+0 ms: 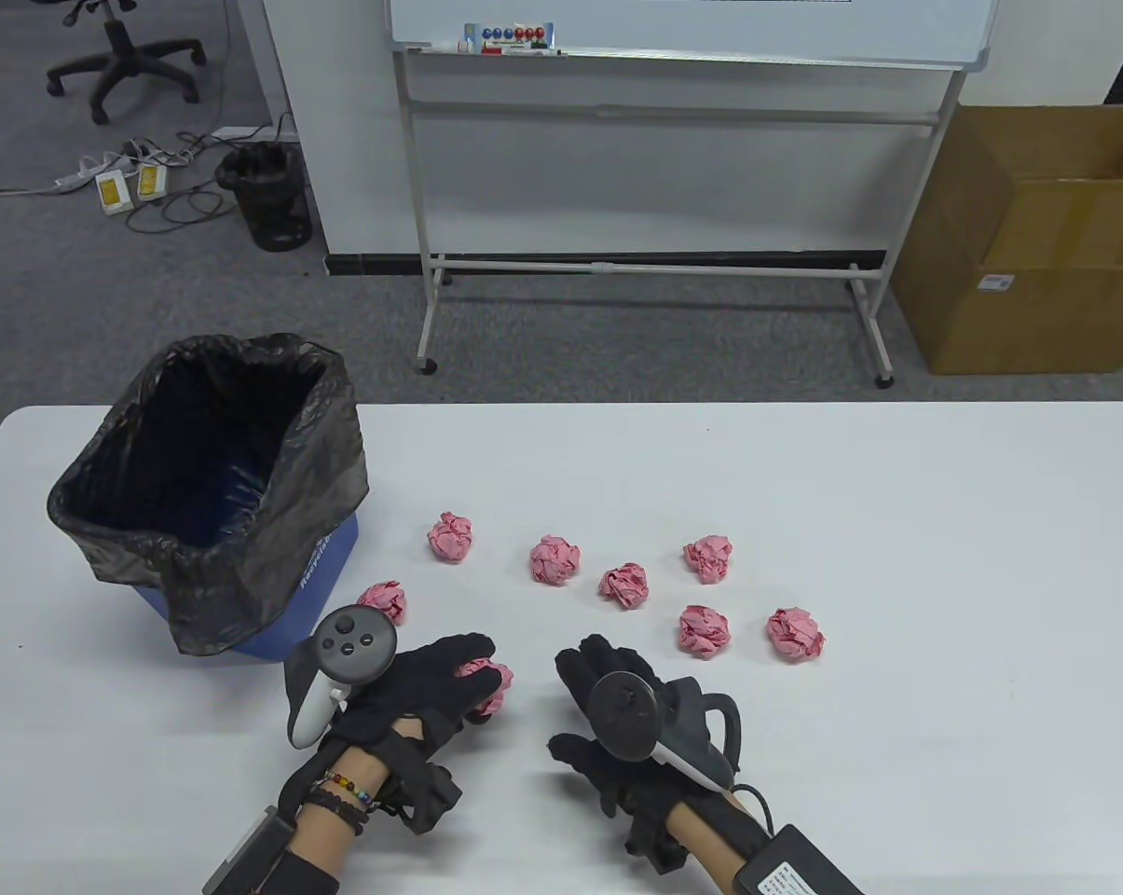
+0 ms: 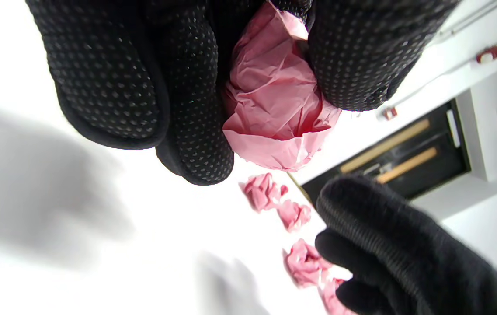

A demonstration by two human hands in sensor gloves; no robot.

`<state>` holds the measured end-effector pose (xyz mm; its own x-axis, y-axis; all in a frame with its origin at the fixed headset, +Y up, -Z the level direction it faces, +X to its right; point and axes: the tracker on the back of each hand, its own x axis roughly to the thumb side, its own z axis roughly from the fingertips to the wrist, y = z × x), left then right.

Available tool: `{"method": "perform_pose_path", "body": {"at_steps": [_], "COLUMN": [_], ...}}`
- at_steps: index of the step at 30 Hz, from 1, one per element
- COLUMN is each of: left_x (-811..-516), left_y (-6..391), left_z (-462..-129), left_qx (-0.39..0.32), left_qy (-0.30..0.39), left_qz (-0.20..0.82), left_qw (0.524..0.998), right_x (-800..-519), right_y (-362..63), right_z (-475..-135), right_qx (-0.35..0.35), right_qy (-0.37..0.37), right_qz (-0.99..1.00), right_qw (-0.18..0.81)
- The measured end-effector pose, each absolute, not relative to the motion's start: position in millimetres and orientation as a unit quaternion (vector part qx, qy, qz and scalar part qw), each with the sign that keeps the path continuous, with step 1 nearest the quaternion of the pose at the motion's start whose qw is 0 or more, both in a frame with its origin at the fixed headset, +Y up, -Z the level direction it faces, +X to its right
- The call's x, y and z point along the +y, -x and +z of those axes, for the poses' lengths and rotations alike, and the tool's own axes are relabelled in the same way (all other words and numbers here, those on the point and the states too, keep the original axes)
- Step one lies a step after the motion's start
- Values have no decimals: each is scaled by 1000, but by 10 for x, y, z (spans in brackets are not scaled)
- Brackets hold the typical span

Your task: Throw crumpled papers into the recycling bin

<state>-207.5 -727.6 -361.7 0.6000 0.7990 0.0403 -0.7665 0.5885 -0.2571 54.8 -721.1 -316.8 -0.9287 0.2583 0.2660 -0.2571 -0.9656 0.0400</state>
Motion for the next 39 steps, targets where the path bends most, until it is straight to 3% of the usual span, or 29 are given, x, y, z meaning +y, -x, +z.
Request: {"method": "perform_pose_path", "body": {"at_steps": [8, 16, 21, 25, 29, 31, 35, 39], "left_x": [-6969, -6317, -5841, -5447, -5186, -5153, -5211, -5240], "left_y": [2179, 2290, 2448, 2751, 3042, 3157, 3282, 3197], "left_z": [-3661, -3813, -3870, -3838, -3783, -3805, -3872, -3848], "left_qx": [-27, -10, 7, 80, 151, 181, 228, 204], "left_qy": [45, -32, -145, -268, -328, -317, -229, -230], "left_qz": [434, 440, 391, 345, 291, 270, 226, 228], "left_qw": [899, 897, 909, 896, 886, 891, 919, 924], "right_x": [-7243, -7195, -7177, -7165, -7178, -7185, -7188, -7195], "right_y": [-559, -596, -620, -613, -590, -582, -582, -584], "right_z": [-3165, -3175, -3179, -3171, -3164, -3163, -3162, -3165], "right_qx": [9, 11, 13, 13, 20, 22, 23, 23], "right_qy": [-132, -127, -124, -128, -136, -137, -136, -134], "right_qz": [988, 989, 989, 988, 987, 987, 987, 987], "right_qw": [76, 74, 81, 83, 81, 79, 79, 80]}}
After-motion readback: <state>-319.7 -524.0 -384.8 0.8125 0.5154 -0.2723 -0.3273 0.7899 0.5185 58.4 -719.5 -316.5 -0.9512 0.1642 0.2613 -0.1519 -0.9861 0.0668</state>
